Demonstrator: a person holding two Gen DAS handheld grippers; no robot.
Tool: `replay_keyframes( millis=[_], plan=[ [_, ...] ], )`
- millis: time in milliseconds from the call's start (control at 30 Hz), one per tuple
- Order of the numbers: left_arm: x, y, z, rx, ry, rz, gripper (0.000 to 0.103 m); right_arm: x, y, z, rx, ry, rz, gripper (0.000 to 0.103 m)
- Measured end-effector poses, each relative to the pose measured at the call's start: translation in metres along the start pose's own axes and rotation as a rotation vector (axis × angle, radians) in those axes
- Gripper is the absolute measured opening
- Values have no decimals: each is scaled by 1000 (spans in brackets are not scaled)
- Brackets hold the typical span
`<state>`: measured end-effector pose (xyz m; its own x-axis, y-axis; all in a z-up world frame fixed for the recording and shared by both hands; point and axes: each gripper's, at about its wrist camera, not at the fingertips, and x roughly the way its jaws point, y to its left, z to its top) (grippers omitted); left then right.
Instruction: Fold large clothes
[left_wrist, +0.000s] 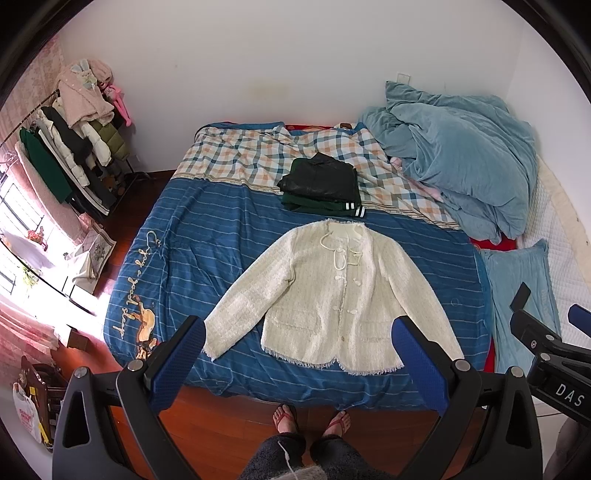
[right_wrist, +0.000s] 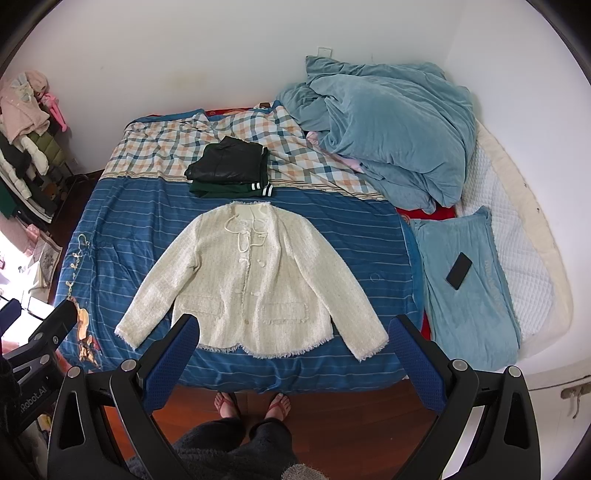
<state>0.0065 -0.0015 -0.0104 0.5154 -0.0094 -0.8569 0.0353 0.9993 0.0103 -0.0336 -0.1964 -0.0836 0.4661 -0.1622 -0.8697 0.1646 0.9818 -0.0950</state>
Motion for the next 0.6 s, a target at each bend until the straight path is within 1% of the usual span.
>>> replay_keyframes(
  millis=[167, 300, 400, 600],
  plan=[
    [0, 1, 6, -5, 0, 1, 103, 0, -1, 0, 2, 0, 2, 103],
    [0, 1, 6, -3, -2, 2, 103, -1, 0, 1, 2, -1, 2, 103],
    [0, 1, 6, -3, -3, 1, 103, -1, 8, 4, -3, -2, 0, 103],
    [0, 1, 8, -5, 0, 0, 103, -1, 8, 4, -1, -1, 3, 103]
  ],
)
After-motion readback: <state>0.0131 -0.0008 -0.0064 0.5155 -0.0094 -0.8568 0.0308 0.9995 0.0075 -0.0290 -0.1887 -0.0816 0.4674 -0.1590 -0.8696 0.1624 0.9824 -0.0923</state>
